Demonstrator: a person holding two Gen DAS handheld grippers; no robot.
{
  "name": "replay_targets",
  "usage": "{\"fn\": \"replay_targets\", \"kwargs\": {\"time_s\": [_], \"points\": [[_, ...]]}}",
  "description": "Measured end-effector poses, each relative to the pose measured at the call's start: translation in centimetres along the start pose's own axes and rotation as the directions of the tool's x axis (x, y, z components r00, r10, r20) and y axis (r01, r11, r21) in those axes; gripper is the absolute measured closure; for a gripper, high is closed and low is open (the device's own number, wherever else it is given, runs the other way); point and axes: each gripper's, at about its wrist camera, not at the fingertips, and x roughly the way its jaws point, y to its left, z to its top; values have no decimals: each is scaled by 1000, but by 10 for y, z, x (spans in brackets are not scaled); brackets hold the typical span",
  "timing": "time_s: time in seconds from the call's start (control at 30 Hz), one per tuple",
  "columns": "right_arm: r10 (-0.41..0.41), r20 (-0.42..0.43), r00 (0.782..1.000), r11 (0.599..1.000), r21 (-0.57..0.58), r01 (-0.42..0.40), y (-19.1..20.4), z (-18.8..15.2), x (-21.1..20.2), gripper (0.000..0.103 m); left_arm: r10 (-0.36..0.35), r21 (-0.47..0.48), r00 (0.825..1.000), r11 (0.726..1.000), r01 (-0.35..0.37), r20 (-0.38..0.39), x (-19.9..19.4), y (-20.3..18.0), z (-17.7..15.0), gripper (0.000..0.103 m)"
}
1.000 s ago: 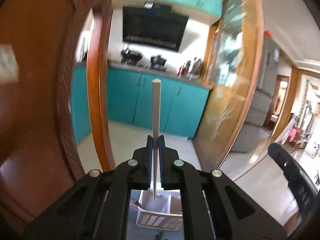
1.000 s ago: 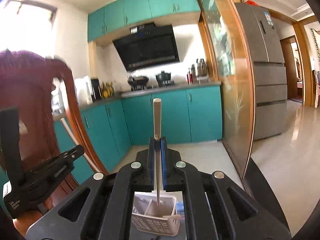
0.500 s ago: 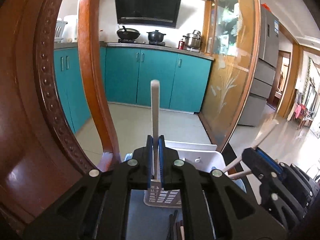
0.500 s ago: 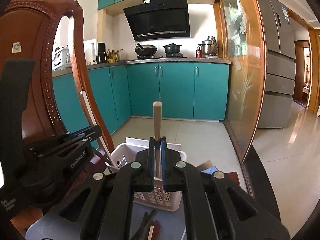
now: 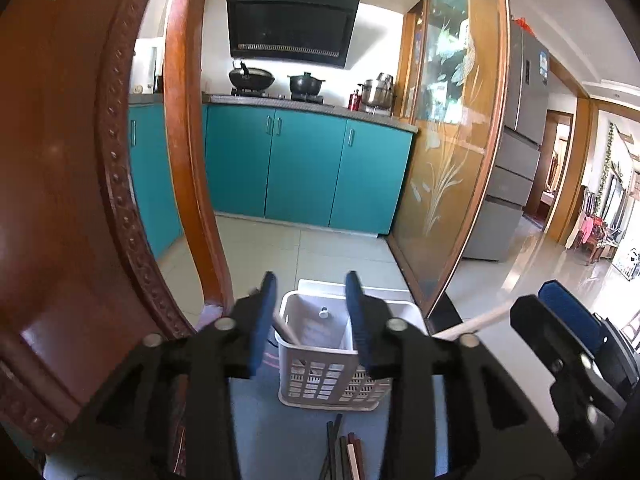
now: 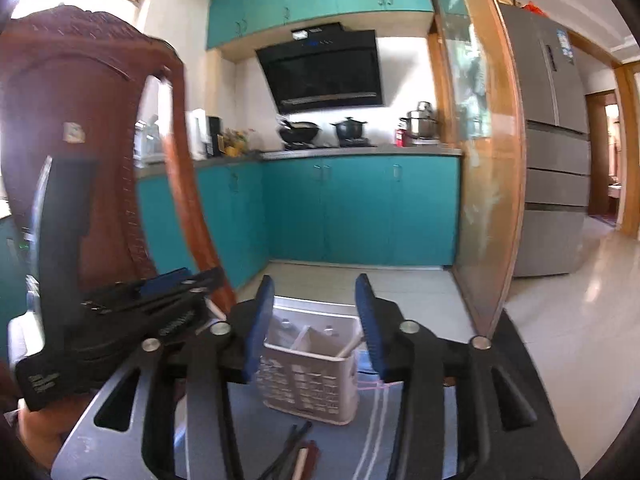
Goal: Organize utensils
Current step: 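Withdraw both open tools from the basket back toward the remaining chopsticks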
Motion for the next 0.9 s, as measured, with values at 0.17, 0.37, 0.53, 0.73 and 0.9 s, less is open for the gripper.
{"fn": "replay_targets", "kwargs": {"time_s": [0.17,0.37,0.53,0.73,0.9], "points": [[30,45,999,1000,4,-30,0,-14,-48,57,22,21,998,1000,-21,-51,-22,0,-26,58],[-61,-172,983,998,-11,60,-16,-88,-53,51,-2,67,964,998,21,-266,-24,1,-109,55],[-90,-489,867,993,26,118,-30,-152,-8,51,3,129,888,990,64,-460,-19,-1,-180,55],[8,-624,781,994,90,61,-9,-181,38,51,17,138,842,988,68,-540,-27,9,-215,48],[11,-651,759,999,45,25,19,-191,57,50,33,143,828,988,57,-560,-29,14,-224,46]]}}
